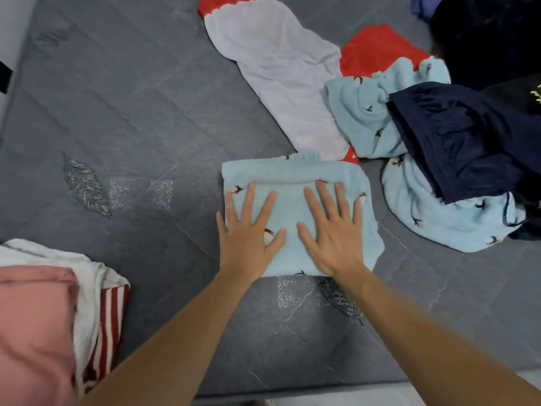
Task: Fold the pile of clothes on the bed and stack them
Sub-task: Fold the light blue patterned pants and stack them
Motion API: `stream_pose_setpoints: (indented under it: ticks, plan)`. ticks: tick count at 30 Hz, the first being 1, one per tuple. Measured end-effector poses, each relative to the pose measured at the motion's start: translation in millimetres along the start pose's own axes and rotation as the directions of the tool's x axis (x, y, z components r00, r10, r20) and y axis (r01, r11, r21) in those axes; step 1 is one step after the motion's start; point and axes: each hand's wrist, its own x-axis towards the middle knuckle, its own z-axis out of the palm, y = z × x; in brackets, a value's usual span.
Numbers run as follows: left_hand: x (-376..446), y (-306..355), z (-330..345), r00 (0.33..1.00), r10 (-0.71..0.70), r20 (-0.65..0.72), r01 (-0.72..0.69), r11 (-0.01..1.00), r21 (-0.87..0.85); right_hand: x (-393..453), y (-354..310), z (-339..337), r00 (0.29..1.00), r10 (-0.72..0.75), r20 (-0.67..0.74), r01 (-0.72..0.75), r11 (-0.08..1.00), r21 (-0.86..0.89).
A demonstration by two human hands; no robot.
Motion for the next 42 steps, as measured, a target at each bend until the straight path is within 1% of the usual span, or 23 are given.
stream_pose_setpoints:
  ticks: [2, 4, 5, 6, 7, 10, 12, 14, 16, 19, 22, 26, 29, 31, 34, 36, 37, 38, 39, 40, 41, 42]
  plan:
    - [-8, 4, -5, 0.991, -0.132, 0.013, 0.132, 0.987, -0.092, -9, 3, -3, 0.985, 0.174, -0.008, -0.173, 0.982, 0.071]
    - [-18, 6, -10, 0.973, -0.226, 0.045, 0.230, 0.958, -0.173, -21, 10, -10, 0.931, 0.360, 0.057, -0.363, 0.910, 0.200]
    - [-23, 7, -12, 0.969, -0.239, 0.055, 0.246, 0.948, -0.201, -25, 15, -13, 0.901, 0.418, 0.117, -0.433, 0.853, 0.292]
    - [-27, 8, -13, 0.967, -0.247, 0.071, 0.257, 0.936, -0.241, -29, 20, -16, 0.879, 0.439, 0.185, -0.476, 0.795, 0.376]
    - [-29, 9, -14, 0.962, -0.254, 0.098, 0.272, 0.915, -0.299, -32, 24, -19, 0.873, 0.427, 0.238, -0.488, 0.755, 0.437]
    - [-28, 7, -17, 0.951, -0.258, 0.171, 0.309, 0.835, -0.456, -31, 28, -27, 0.883, 0.346, 0.317, -0.468, 0.687, 0.555]
    - [-26, 3, -19, 0.949, -0.250, 0.193, 0.315, 0.804, -0.504, -30, 27, -31, 0.886, 0.322, 0.332, -0.462, 0.671, 0.581]
    - [-28, 0, -23, 0.947, -0.249, 0.202, 0.319, 0.791, -0.523, -31, 24, -35, 0.889, 0.317, 0.330, -0.456, 0.678, 0.576]
    - [-37, -5, -28, 0.941, -0.261, 0.213, 0.336, 0.784, -0.522, -39, 17, -39, 0.888, 0.308, 0.341, -0.456, 0.680, 0.574]
    - [-67, -15, -35, 0.934, -0.279, 0.224, 0.356, 0.791, -0.497, -62, 2, -41, 0.896, 0.256, 0.364, -0.430, 0.705, 0.564]
    - [-112, -30, -37, 0.924, -0.313, 0.222, 0.382, 0.802, -0.459, -92, -21, -36, 0.903, 0.199, 0.381, -0.393, 0.742, 0.543]
    - [-172, -62, -44, 0.917, -0.344, 0.201, 0.398, 0.814, -0.423, -133, -59, -24, 0.921, 0.116, 0.371, -0.311, 0.793, 0.524]
    - [-209, -84, -50, 0.901, -0.392, 0.184, 0.433, 0.797, -0.421, -155, -89, -15, 0.925, 0.084, 0.372, -0.276, 0.821, 0.500]
    - [-231, -100, -54, 0.900, -0.413, 0.136, 0.431, 0.800, -0.418, -166, -108, -10, 0.935, 0.029, 0.353, -0.211, 0.845, 0.491]
    - [-256, -119, -59, 0.909, -0.410, 0.072, 0.409, 0.849, -0.335, -179, -130, -4, 0.942, -0.077, 0.327, -0.100, 0.865, 0.491]
    - [-261, -118, -62, 0.883, -0.465, 0.059, 0.467, 0.862, -0.198, -183, -137, -3, 0.952, -0.074, 0.298, -0.068, 0.896, 0.438]
    - [-261, -113, -64, 0.868, -0.497, 0.010, 0.495, 0.864, -0.093, -183, -138, -4, 0.962, -0.052, 0.267, -0.057, 0.922, 0.384]
    - [-260, -107, -67, 0.862, -0.502, -0.076, 0.504, 0.864, 0.015, -181, -137, -7, 0.974, -0.031, 0.224, -0.042, 0.948, 0.316]
    - [-258, -100, -70, 0.870, -0.461, -0.175, 0.481, 0.872, 0.094, -179, -136, -10, 0.985, -0.022, 0.172, -0.022, 0.968, 0.252]
    - [-256, -94, -72, 0.889, -0.377, -0.260, 0.420, 0.898, 0.133, -177, -135, -14, 0.993, -0.031, 0.114, 0.006, 0.977, 0.215]
    - [-252, -87, -73, 0.908, -0.271, -0.318, 0.329, 0.934, 0.143, -175, -134, -17, 0.996, -0.061, 0.058, 0.048, 0.977, 0.207]
    - [-248, -80, -72, 0.927, -0.174, -0.333, 0.231, 0.963, 0.139, -173, -135, -18, 0.994, -0.110, 0.014, 0.105, 0.971, 0.214]
